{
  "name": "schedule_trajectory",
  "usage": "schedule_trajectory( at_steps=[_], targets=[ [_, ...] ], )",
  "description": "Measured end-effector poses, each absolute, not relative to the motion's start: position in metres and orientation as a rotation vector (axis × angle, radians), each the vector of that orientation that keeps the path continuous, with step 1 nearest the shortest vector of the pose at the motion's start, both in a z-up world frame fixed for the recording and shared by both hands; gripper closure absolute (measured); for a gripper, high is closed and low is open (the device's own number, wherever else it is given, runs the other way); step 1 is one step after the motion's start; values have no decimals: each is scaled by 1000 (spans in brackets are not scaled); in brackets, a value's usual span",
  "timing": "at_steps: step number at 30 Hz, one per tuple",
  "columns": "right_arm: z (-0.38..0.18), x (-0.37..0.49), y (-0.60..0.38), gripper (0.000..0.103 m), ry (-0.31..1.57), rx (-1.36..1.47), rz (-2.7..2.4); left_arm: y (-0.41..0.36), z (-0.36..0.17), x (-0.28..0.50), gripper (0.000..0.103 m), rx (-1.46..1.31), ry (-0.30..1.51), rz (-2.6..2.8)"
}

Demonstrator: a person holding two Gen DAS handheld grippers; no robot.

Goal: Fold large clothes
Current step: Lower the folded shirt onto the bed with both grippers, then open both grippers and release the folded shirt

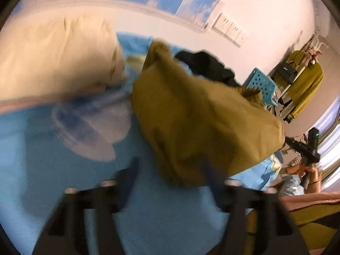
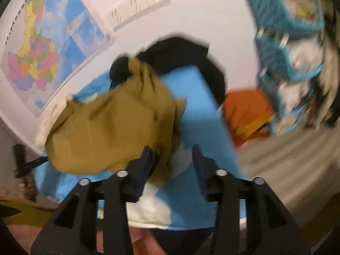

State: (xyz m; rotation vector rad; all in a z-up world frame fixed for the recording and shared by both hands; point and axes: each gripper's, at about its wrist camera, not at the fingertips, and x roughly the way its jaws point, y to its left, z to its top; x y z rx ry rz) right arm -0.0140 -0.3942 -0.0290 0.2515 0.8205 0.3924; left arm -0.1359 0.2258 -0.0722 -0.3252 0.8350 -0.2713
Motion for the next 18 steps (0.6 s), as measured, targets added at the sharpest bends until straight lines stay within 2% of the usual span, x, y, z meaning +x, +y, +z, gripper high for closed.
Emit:
schedule_trajectory(
  at_steps=[2, 4, 5, 6, 10, 11, 12, 14, 17, 18],
  targets=[
    [-4, -18, -387, 59, 726, 235, 404, 217, -54, -137, 39, -274, 775, -280],
    [14, -16, -361, 54, 661, 197, 472, 203, -39, -131, 39, -235, 744, -308],
    [16, -15, -349, 49, 654, 168, 501, 196, -35, -128, 35, -217, 731, -319],
    [16, -11, -329, 50, 655, 116, 550, 186, -32, -123, 31, -199, 720, -332],
    [-15, 12, -288, 52, 753, 71, 644, 157, -59, -95, 31, -142, 813, -303],
    [-31, 21, -283, 54, 809, 92, 647, 158, -69, -90, 35, -150, 852, -287],
    [-44, 27, -282, 60, 849, 95, 634, 162, -81, -86, 36, -170, 887, -271],
    [-62, 29, -288, 64, 876, 118, 632, 173, -96, -83, 38, -238, 906, -269],
    [-61, 21, -292, 63, 878, 150, 624, 178, -97, -87, 39, -266, 895, -257],
    [-56, 19, -291, 58, 881, 157, 618, 178, -95, -90, 39, -263, 893, -247]
  ],
)
